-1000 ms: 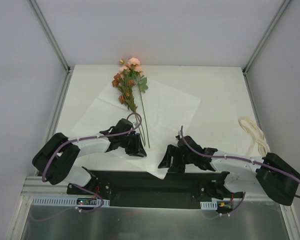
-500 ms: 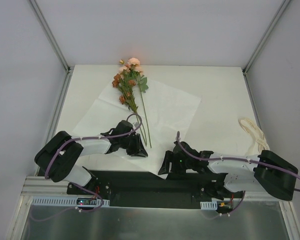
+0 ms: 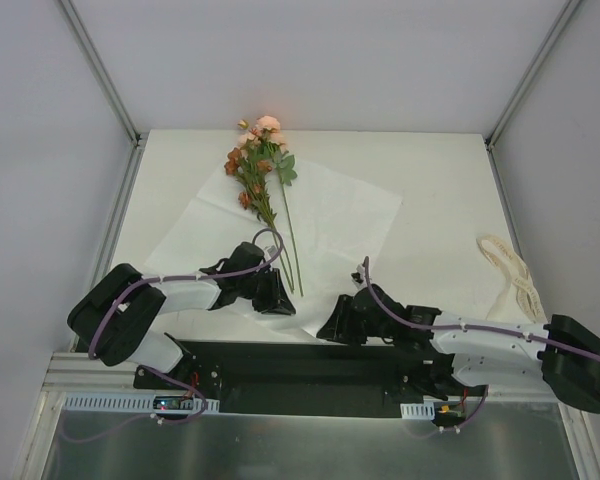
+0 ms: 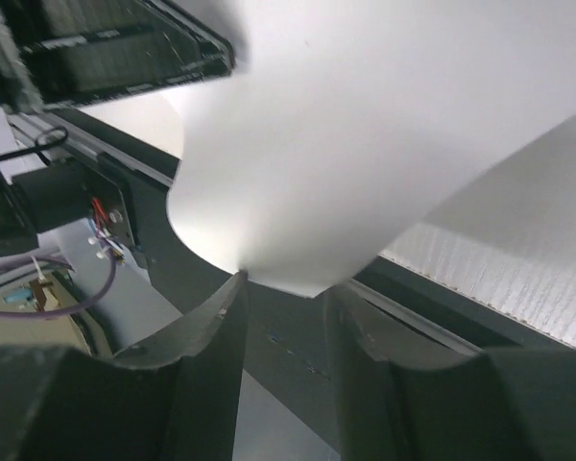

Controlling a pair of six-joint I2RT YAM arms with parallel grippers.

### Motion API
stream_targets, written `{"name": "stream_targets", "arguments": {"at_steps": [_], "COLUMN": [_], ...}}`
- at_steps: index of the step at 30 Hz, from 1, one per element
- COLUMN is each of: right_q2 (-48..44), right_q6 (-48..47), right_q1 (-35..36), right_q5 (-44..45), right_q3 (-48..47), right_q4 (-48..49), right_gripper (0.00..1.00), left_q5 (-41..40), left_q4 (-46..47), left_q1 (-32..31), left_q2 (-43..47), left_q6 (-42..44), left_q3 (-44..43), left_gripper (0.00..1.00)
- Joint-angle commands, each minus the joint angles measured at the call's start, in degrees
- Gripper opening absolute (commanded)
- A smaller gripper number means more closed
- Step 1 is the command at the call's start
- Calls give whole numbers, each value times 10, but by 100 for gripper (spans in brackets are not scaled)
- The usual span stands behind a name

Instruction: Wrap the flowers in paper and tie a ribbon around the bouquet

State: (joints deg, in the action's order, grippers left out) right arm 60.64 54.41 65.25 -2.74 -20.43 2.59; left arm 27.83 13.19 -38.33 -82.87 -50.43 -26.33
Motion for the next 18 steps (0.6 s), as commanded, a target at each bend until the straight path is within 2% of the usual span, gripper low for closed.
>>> {"name": "stream_targets", "arguments": {"at_steps": [1,5,7,12,15,18], "right_q2": [-36,-40,-45,-61,-71,-83], "right_q6": [-3,1,14,30,41,33], "right_q1": [3,1,1,-6,-6,-5], "right_q5": [66,93,102,120,117,113], "right_q3": [7,5,10,21,27,23], "right_q4": [-3,-3,-4,-4,-12,-21], "right_gripper": [39,38,45,45,40,27], "left_q5": [-14,-14,-14,-14,-17,-21], "left_q4": [-18,-18,-17,-18,-19,-31], "left_q1": [-7,-7,-7,-8,-8,-7], "left_q2": [15,17,17,21,28,34], "left_q6": [4,5,4,4,5,12], "left_q3": [9,8,9,14,15,7], "left_gripper": [18,18,18,18,18,18]}}
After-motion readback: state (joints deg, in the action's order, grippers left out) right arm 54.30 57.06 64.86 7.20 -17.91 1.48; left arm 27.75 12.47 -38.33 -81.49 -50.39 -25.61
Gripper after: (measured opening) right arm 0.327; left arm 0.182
